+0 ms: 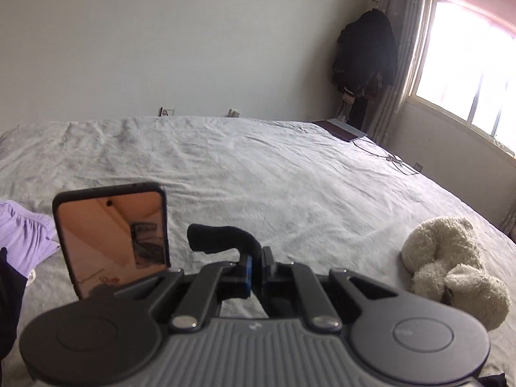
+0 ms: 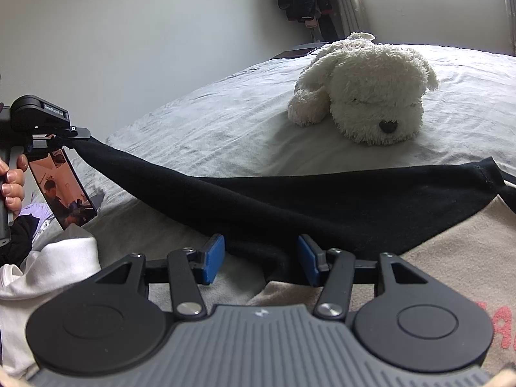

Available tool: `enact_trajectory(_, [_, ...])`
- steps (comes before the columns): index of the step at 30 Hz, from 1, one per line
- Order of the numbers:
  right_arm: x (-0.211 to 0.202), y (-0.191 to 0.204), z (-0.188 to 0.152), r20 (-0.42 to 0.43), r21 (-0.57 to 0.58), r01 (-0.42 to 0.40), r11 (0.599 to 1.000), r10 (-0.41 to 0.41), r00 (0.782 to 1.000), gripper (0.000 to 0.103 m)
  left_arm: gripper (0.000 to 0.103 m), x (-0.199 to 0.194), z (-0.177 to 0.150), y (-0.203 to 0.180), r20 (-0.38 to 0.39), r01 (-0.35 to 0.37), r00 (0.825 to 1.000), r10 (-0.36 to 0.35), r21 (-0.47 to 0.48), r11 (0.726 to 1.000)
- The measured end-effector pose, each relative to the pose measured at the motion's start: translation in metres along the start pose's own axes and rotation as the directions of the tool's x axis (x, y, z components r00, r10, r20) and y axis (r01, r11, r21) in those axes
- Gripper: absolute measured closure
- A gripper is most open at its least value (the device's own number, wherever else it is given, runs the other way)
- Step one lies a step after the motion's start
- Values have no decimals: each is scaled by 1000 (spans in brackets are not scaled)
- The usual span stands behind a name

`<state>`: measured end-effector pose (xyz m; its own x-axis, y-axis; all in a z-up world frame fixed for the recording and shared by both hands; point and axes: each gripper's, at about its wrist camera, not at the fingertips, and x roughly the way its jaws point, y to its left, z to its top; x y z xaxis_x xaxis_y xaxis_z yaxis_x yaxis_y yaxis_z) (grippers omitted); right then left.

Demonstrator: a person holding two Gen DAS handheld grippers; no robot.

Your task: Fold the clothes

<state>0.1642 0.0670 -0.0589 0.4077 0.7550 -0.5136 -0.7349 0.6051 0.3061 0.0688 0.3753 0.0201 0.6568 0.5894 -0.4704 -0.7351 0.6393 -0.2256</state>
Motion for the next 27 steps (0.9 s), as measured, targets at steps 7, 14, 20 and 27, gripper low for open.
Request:
enact_trajectory(7, [-28,-20,12,177,171,-134,976,103,979,48,98,-10,-7,8,158,135,980,-123,-71,988])
enact_trajectory(14, [-15,-28,10,148,247,-64,967,27,989,61,98,-25,-22,6,343,374,895,-286,-226,900])
enact_trajectory(20, [-8,-19,6,104,182,8,983,-27,994,61,98,-15,-33,-11,386,406,866,-317,-172,898])
enact_trajectory(27, [-2,-7,28,68,50,96,994,-99,993,57,98,2,-36,-6,353,411,873,-337,-162,897])
